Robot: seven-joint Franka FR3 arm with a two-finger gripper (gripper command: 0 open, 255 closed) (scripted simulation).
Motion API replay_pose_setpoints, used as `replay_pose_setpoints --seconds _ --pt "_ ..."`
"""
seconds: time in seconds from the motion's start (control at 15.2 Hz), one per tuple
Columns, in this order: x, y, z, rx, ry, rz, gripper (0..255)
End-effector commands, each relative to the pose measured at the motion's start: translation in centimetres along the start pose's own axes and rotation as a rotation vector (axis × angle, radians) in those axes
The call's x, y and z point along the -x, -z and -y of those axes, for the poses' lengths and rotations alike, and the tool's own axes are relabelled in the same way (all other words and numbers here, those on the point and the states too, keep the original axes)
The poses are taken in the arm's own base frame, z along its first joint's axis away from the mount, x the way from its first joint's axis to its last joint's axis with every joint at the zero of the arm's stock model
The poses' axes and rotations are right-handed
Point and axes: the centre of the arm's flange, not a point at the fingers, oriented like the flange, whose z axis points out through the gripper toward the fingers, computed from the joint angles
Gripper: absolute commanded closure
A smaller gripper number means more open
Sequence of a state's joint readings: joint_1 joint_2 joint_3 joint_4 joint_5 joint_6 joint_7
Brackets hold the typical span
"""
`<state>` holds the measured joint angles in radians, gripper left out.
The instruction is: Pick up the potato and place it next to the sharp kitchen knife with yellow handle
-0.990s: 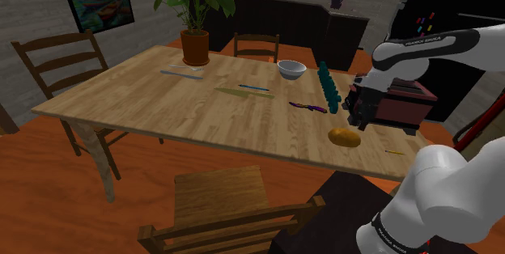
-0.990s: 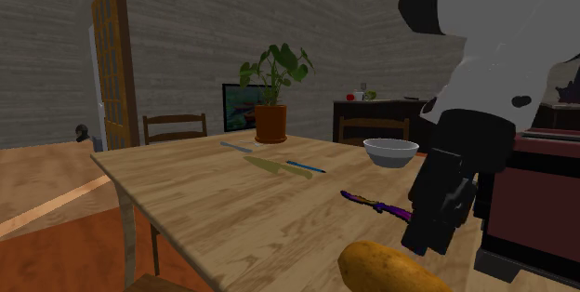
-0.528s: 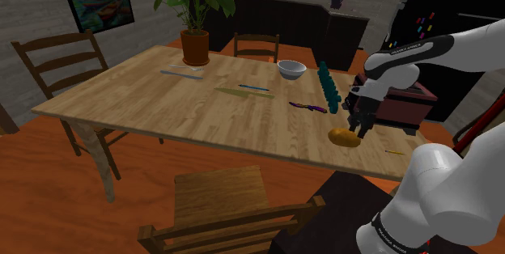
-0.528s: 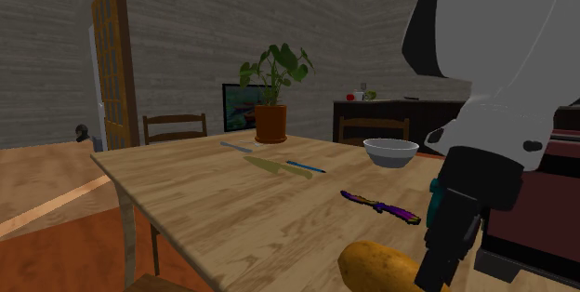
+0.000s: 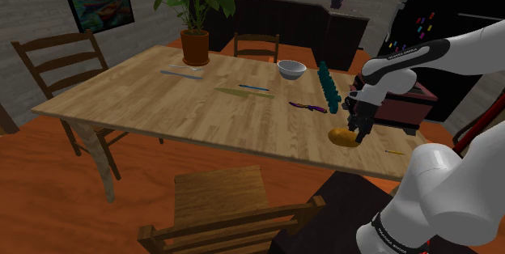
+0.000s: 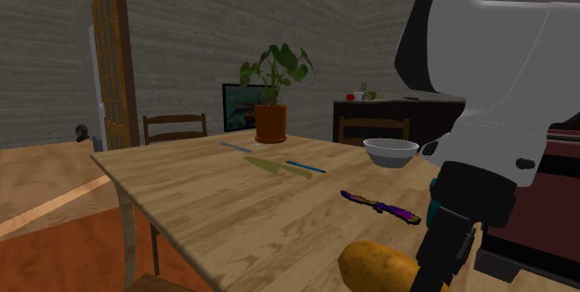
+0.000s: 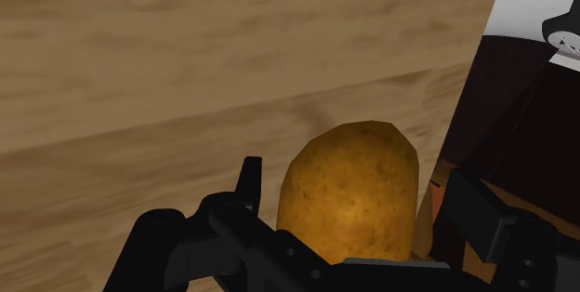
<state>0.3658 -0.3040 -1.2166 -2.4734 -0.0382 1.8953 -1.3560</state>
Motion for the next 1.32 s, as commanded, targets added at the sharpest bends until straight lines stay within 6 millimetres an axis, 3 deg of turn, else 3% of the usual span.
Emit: replay_pose_setpoints --seconds 0.0,0.07,0.13,0.73,1.25 --pt "0.0 0.0 0.0 0.000 0.000 0.000 0" --pt "0.0 0.0 0.0 0.000 0.000 0.000 0" --pt "0.0 0.0 0.0 0.000 0.000 0.000 255" --pt "0.0 0.0 0.0 0.000 0.000 0.000 255" --pt "-0.7 3.6 2.0 0.000 0.000 0.000 255"
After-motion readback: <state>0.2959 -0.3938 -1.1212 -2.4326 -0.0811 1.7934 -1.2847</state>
